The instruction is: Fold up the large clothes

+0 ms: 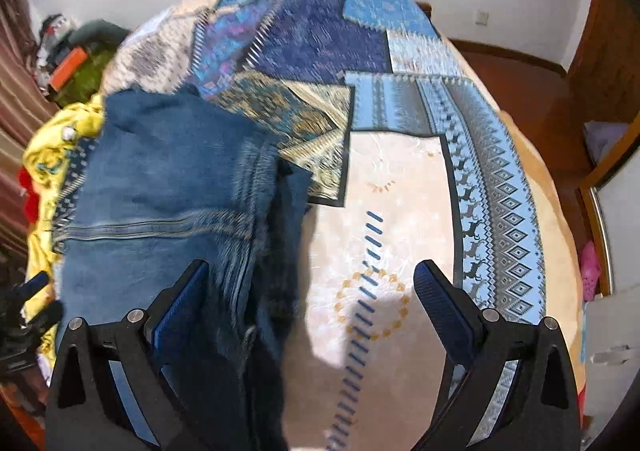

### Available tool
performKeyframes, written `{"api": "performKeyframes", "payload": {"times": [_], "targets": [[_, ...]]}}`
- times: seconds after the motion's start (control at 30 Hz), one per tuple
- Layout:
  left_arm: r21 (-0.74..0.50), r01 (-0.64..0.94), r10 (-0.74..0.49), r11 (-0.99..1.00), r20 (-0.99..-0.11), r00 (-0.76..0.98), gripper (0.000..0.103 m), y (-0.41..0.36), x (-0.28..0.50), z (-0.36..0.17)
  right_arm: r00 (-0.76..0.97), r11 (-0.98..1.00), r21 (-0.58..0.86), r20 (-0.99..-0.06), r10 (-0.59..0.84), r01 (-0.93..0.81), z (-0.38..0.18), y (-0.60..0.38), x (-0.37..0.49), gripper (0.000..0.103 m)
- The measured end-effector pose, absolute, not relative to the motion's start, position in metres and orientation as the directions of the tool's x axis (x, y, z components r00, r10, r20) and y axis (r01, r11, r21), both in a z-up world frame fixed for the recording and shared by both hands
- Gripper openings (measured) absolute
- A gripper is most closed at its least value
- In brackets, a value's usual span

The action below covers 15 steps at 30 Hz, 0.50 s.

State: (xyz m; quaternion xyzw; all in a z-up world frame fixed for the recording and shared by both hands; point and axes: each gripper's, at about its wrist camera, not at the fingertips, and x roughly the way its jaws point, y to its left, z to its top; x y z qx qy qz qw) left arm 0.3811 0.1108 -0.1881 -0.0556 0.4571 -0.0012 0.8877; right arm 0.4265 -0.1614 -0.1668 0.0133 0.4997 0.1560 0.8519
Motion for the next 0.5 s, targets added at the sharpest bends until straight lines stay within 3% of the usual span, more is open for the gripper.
{"api": "performKeyframes", "payload": {"times": [0.23,0.4,0.5], "targets": [[-0.107,0.027,-0.102,0.994,-0.807,0.581,0.101,0.087,0.379,-0.172,0.471,0.9,0.18,-0.802,0.368,-0.396,-0.135,-0.136,0.389,0.101],[-0.009,0.061,-0.041,0.998,-0.836,0.548,0.102,0.066,0.376,-0.187,0.407,0.887,0.183,-0.837,0.367,-0.424,-0.157,-0.135,0.376,0.101],[-0.041,0.052,-0.062,0.998,-0.833,0.55,0.102,0.072,0.367,-0.194,0.388,0.901,0.154,-0.863,0.323,-0.406,-0.175,-0.145,0.371,0.101]]}}
